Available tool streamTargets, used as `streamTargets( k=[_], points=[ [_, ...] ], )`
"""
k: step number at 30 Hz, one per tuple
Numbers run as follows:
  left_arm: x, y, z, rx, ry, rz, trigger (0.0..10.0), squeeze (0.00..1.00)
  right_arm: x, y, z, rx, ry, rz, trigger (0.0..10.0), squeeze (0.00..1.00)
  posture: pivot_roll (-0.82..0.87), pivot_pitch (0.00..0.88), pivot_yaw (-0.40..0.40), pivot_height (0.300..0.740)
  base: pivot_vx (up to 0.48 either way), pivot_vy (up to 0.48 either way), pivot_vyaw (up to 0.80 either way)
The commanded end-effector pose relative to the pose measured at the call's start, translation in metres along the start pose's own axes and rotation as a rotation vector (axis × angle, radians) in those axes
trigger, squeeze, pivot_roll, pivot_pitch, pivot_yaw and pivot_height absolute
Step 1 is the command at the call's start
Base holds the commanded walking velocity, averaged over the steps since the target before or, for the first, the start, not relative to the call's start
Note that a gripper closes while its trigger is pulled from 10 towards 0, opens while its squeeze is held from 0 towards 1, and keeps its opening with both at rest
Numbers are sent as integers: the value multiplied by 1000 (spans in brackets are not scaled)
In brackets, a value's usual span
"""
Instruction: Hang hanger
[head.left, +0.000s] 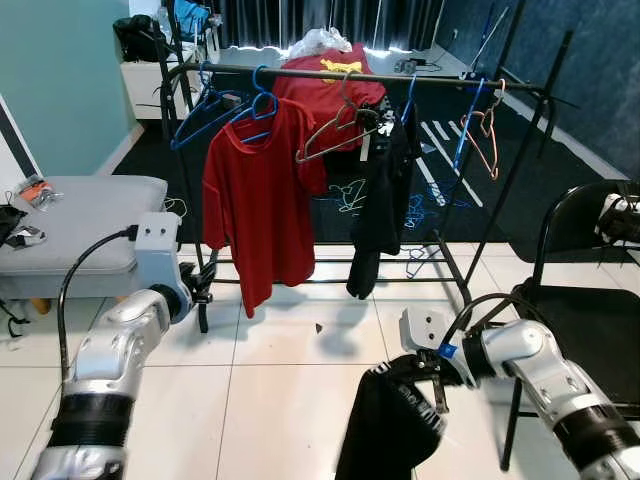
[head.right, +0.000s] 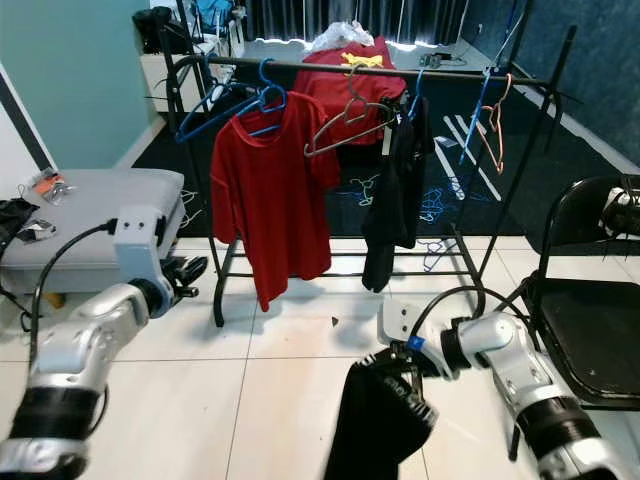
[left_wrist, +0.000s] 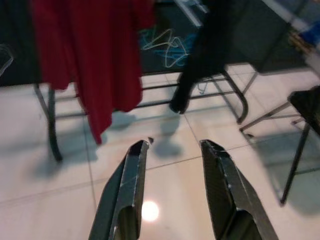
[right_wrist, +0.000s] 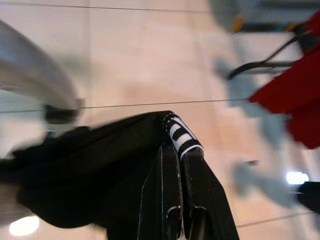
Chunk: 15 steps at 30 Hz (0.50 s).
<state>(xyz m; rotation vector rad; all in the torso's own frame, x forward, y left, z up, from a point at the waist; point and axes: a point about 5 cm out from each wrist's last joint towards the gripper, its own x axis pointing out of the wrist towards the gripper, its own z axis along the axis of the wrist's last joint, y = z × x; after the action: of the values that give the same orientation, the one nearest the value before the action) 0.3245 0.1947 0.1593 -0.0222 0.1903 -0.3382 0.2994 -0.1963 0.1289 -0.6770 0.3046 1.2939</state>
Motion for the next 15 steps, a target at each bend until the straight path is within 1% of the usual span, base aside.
streamTargets(
  k=[1,2,3,4,6,7,8,9,10,11,14,15],
  points=[
    [-3,-16,-6,57,22,-177,10000,0,-6,-9,12,-85,-36,-52,0,0,-89,23,-40,740,0,0,0],
    [-3,-16,-6,57,22,-177,10000,0,-6,-9,12,-85,-36,-52,0,0,-89,23,-40,740,0,0,0],
    [-5,-25,-10,80,48,-261,10000,0,-7,-11,19,-117,-60,-53,0,0,-95,21,-33,740,0,0,0],
    [-5,-25,-10,80,48,-261,10000,0,-7,-11,19,-117,-60,-53,0,0,-95,21,-33,740,0,0,0],
    [-6,-45,-18,83,96,-403,10000,0,-8,-10,29,-161,-81,-17,0,0,-94,23,-25,740,0,0,0],
    [-6,-52,-21,82,113,-443,10000,0,-9,-10,31,-178,-82,-4,0,0,-94,23,-25,740,0,0,0],
    [-1,-60,-25,70,114,-453,10000,0,-11,-11,32,-213,-88,5,0,0,-104,22,-27,740,0,0,0],
    [-1,-60,-25,70,114,-453,10000,0,-11,-11,32,-213,-88,5,0,0,-104,22,-27,740,0,0,0],
    [7,-67,-30,51,104,-432,10000,0,-13,-13,34,-257,-100,12,0,0,-117,31,-25,740,0,0,0],
    [11,-69,-32,44,98,-419,10000,0,-14,-14,34,-270,-105,13,0,0,-117,31,-25,740,0,0,0],
    [12,-69,-32,41,96,-411,10000,0,-15,-14,35,-274,-107,14,0,0,-117,31,-25,740,0,0,0],
    [14,-70,-31,25,85,-415,10000,0,-14,-15,33,-281,-94,33,0,0,-132,40,-19,740,0,0,0]
  ],
)
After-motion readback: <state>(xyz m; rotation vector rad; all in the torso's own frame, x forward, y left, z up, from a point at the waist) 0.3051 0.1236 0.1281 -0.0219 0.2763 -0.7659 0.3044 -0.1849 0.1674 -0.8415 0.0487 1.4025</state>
